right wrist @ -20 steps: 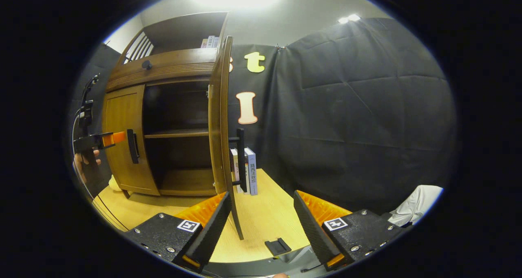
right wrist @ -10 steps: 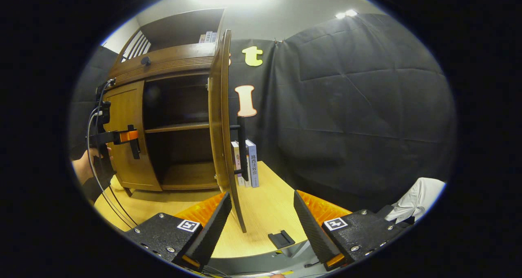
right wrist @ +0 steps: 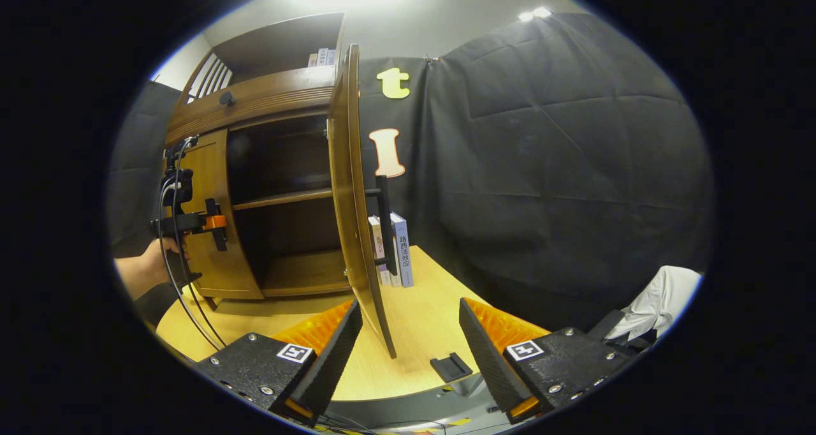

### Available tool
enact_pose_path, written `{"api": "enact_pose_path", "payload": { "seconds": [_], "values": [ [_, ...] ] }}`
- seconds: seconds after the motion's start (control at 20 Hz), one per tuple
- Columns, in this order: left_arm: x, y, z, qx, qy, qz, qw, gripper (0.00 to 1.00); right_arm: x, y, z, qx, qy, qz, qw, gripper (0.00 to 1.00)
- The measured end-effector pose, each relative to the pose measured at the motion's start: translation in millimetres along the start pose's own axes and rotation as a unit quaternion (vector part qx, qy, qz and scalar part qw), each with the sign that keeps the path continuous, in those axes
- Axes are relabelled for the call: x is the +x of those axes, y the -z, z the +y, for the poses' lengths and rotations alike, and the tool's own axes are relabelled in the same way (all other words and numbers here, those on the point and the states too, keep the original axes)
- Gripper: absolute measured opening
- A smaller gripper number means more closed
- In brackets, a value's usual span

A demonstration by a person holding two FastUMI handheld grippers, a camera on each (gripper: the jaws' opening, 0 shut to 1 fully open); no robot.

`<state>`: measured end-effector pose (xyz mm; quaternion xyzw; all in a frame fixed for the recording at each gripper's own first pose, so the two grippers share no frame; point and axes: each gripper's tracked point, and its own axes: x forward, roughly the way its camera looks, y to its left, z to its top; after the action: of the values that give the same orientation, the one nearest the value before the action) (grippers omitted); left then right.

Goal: Open the right door of the double-door shoe cabinet with the right hand, and open the left door with the left hand.

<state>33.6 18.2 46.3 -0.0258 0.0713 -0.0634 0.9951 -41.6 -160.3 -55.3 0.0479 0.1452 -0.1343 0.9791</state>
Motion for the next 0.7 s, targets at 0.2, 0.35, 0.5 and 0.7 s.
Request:
{"api": "enact_pose_path", "payload": {
  "seconds": [0.2, 0.35, 0.5, 0.7],
  "values": [
    [-0.5, 6.7, -8.0, -0.003, -0.01, -0.006, 1.0, 0.22, -2.5, 1.9, 3.4, 0.001, -0.002, 0.0, 1.0, 0.93],
    [-18.2, 8.7, -7.0, -0.003, -0.002, -0.011, 1.0, 0.18, -1.3, 0.5, 9.3, -0.005, -0.009, -0.004, 1.0, 0.94],
    [-40.5, 12.9, -2.6, -0.007, -0.002, -0.012, 1.0, 0.14, 0.2, 0.5, 16.5, 0.002, -0.02, -0.003, 1.0, 0.95],
    [-68.3, 14.6, 3.2, -0.012, 0.0, -0.012, 1.0, 0.18, 4.8, -1.3, 33.3, 0.004, -0.04, -0.005, 0.999, 0.94]
  ]
}}
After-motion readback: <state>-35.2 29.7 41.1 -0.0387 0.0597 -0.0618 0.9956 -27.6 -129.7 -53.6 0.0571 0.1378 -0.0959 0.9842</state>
